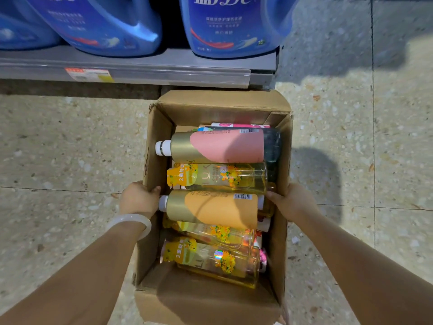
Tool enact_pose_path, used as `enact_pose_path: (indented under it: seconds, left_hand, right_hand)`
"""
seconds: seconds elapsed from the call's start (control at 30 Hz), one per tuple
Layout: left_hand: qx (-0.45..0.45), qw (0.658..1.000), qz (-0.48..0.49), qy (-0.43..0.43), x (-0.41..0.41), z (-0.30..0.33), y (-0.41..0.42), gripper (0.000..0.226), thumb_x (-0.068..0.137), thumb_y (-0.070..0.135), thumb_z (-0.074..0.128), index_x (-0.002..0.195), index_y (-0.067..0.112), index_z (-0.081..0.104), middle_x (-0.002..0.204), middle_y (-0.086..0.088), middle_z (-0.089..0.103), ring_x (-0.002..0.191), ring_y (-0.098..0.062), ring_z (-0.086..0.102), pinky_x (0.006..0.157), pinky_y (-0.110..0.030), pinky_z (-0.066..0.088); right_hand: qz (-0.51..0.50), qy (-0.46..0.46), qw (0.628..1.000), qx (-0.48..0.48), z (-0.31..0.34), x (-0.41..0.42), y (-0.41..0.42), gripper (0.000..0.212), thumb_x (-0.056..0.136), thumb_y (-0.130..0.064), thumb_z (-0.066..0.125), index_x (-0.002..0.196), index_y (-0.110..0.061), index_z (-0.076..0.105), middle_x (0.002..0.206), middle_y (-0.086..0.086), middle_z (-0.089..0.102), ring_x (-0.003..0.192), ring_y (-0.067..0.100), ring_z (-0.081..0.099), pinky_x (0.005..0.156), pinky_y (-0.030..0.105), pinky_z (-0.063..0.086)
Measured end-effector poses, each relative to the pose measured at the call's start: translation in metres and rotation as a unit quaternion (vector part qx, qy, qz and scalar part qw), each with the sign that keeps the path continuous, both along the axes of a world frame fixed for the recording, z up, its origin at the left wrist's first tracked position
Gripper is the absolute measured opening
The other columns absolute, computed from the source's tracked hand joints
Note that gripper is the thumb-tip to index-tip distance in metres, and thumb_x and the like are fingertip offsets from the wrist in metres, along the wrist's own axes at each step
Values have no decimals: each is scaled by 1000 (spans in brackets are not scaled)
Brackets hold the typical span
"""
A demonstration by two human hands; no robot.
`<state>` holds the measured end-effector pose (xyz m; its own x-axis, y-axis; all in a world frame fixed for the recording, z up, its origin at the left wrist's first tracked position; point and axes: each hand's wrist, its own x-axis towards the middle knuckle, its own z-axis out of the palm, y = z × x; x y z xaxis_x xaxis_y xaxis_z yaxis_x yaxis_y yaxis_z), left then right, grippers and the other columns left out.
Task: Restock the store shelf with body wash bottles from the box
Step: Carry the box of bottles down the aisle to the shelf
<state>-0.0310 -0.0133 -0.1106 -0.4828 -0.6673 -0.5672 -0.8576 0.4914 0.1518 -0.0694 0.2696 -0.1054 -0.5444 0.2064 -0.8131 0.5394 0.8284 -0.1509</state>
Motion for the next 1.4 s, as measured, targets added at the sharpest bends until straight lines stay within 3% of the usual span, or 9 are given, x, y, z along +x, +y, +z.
enact_pose_path:
  seconds: [0.2,0.33,0.57,0.87,1.0,1.13,1.2,1.3,1.4]
  left_hand:
    - [-9,1000,-4,14,13,6,8,25,82,14,66,91,-9,67,88,-30,67,81,-43,63,62,-36,42]
    - [2,999,-29,34,19,21,11,21,82,11,63,88,-10,67,85,-31,67,80,-43,62,61,-34,40]
    - [0,996,-60,60,25,86,31,21,82,7,64,88,-12,66,85,-31,66,79,-43,62,61,-33,39]
    - [11,992,-122,17,25,247,69,23,83,11,62,87,-12,65,84,-30,66,76,-41,60,59,-31,34]
    - [3,992,-121,22,20,328,88,22,82,10,63,89,-11,66,82,-29,66,66,-33,52,59,-30,34]
    - [-9,989,-139,41,9,411,114,21,83,9,61,87,-11,66,82,-27,65,65,-30,48,60,-32,35]
    - [-20,988,-145,45,1,452,126,19,83,9,61,71,-5,62,69,-19,61,65,-29,47,59,-32,35]
    - [-27,985,-159,57,-12,506,149,35,82,6,60,51,7,42,52,-9,41,58,-28,45,57,-32,35]
    - [-55,980,-174,76,-27,551,175,37,82,5,59,52,7,39,52,-8,38,51,-23,41,59,-33,36]
  right_hand:
    - [21,43,999,22,-1,3,12,37,96,-36,46,66,-14,47,65,4,51,63,18,53,51,26,37]
    - [24,62,998,15,11,12,23,36,96,-28,45,63,-12,49,65,7,53,68,24,56,60,29,42]
    - [5,81,996,27,72,39,47,39,96,-26,45,60,-11,49,60,6,52,57,19,51,50,26,35]
    - [-20,70,996,48,236,60,86,36,96,-28,44,63,-14,47,62,2,49,57,11,48,47,24,30]
    - [10,65,994,83,330,61,104,32,97,-34,41,86,-10,58,66,-2,48,56,5,42,46,20,25]
    - [50,76,989,116,426,62,122,36,98,-38,38,106,-12,61,92,6,61,71,15,49,47,20,26]
    - [-4,90,993,75,462,61,134,34,96,-32,43,101,-4,61,100,13,64,84,25,57,60,24,39]
    - [-70,118,990,28,509,60,155,30,95,-27,47,70,-11,47,81,7,55,78,23,51,69,29,41]
    - [-107,155,982,24,544,53,183,23,93,-26,52,76,-10,49,84,7,55,78,21,51,68,29,41]
